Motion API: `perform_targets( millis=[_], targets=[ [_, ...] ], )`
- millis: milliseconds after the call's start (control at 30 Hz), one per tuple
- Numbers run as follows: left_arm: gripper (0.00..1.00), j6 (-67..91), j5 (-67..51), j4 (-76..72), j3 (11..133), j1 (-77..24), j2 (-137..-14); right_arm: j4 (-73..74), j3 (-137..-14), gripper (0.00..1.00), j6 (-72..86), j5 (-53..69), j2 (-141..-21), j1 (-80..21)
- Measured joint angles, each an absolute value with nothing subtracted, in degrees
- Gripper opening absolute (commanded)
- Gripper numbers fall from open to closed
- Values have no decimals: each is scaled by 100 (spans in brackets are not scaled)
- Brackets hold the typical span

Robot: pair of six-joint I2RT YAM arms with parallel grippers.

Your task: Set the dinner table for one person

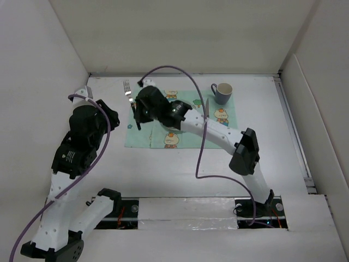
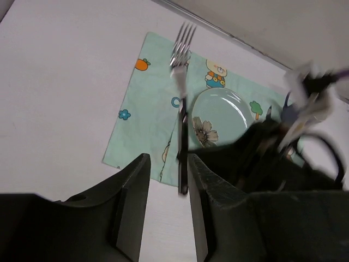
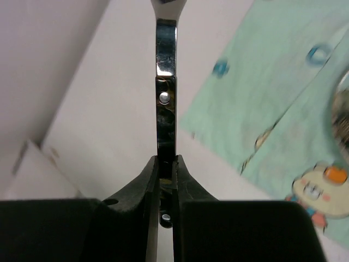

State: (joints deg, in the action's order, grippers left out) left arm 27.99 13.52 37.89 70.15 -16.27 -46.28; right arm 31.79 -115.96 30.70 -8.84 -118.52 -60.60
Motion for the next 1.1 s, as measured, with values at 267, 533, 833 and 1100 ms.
perform_targets(
  millis=[267, 533, 833, 1100],
  targets=[
    [31, 2805, 1350, 3898, 6757, -1778, -4504, 3586, -13828, 0, 3865, -1492, -13708, -4969],
    [31, 2847, 1221, 3931, 6587, -2027, -4685, 4128, -13826, 0, 4482, -1564, -14567, -4884],
    [31, 2864, 1199, 3900, 6359, -2095, -4663, 3953, -13480, 0, 4831, -1415, -14580, -4928],
    [31, 2877, 1227, 3887, 6331, -2139, -4661, 3848, -13408, 14, 4934, -1267, -14785, -4995]
  ],
)
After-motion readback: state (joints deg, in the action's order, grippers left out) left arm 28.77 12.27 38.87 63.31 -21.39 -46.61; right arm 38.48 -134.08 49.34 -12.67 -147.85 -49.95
